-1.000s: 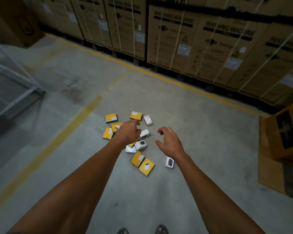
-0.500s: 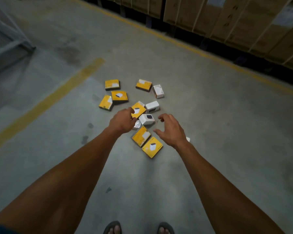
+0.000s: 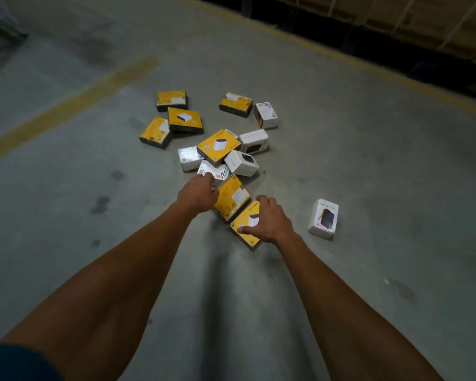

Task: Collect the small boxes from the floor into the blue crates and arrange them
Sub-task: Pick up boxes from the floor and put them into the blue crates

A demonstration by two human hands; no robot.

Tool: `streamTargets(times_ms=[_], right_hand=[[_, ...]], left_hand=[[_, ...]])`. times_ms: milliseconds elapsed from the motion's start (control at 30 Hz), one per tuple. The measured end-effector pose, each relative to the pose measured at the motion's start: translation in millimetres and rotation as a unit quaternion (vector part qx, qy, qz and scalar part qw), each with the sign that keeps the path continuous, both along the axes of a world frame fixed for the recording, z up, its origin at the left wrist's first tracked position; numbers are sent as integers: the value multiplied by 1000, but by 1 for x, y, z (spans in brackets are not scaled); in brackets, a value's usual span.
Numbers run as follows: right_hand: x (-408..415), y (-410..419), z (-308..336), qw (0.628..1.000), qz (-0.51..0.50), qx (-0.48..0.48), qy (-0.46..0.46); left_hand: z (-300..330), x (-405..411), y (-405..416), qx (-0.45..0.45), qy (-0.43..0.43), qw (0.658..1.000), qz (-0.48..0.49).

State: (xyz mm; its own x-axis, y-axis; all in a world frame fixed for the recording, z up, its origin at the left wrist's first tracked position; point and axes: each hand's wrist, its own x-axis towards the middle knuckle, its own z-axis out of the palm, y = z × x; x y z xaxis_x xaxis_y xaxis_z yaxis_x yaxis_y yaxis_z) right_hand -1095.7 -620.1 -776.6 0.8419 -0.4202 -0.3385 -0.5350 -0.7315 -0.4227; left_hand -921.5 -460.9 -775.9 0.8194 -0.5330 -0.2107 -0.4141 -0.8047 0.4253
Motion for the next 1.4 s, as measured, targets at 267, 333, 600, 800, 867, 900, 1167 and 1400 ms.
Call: streamTargets(times_ms=[267,333,600,800,867,900,1167,1400], right_hand=[[20,-6,-102,993,6,-80,88],[16,-3,-117,990,10,-96,102],[10,-7,-105,993,-63,-56,81],[17,-29,-76,844,-298,443,-46],[13,-36,-52,710,-335,603,-140],[12,-40,-38,645,-328,665,-185],[7,-36,109,495,-212,796,-277],[-18,-23,287,467,-201,816,-274]], left_hand=[[-85,19,-33,46,50,997,39],[-93,20,-38,38,80,995,52],[-92,7,-36,37,135,987,85],[-57,19,-28,-210,289,903,239],[-27,16,-28,-321,336,842,276],[-9,15,-28,-368,350,814,281],[149,-11,-26,-519,348,771,126],[322,-44,-5,-537,404,733,100]])
